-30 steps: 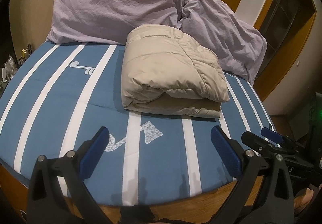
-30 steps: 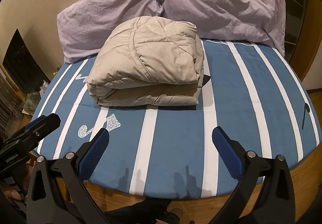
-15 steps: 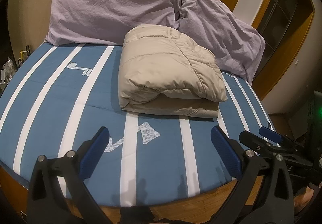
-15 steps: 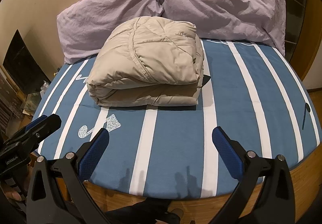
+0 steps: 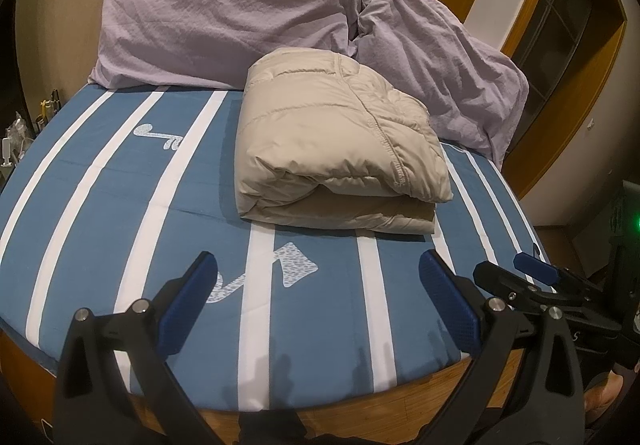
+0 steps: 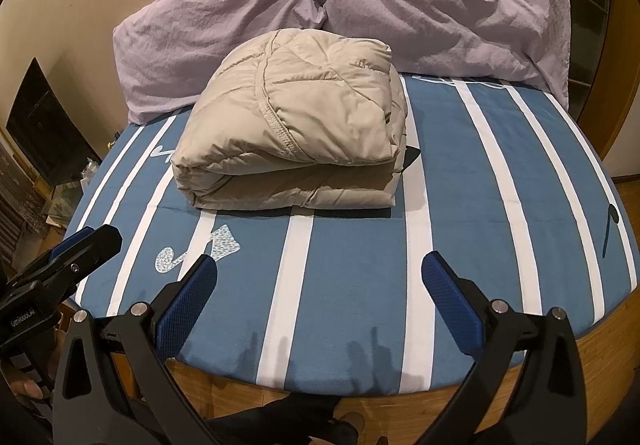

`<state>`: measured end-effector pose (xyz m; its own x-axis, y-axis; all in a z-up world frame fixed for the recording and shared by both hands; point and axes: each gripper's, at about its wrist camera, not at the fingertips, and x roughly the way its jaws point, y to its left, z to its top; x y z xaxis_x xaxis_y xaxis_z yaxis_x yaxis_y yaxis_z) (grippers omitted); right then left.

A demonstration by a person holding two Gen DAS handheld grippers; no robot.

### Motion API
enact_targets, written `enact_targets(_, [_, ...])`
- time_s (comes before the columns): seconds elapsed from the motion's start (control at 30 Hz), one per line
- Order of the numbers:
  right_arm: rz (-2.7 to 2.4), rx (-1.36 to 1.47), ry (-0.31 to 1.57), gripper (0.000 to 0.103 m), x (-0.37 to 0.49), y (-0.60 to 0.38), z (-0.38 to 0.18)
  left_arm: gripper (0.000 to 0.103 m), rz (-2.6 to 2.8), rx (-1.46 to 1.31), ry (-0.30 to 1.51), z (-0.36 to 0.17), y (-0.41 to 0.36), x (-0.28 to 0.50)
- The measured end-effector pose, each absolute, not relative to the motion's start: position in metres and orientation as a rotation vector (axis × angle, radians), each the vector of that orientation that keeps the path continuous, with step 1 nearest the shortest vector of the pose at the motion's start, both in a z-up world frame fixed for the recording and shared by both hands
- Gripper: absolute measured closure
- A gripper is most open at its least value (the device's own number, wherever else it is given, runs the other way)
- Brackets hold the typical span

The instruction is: Fold large clothes

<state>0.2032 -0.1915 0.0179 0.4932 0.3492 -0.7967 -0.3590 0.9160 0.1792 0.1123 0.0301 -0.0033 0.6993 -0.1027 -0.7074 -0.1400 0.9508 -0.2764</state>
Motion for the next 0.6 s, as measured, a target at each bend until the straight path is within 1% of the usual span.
enact_targets(0.6, [0.431,-0.011,0.969,0.001,0.2035,-0.1908,0.0153,0.002,0.021,-0.323,0.803,-0.0059,0.0329,0.1129])
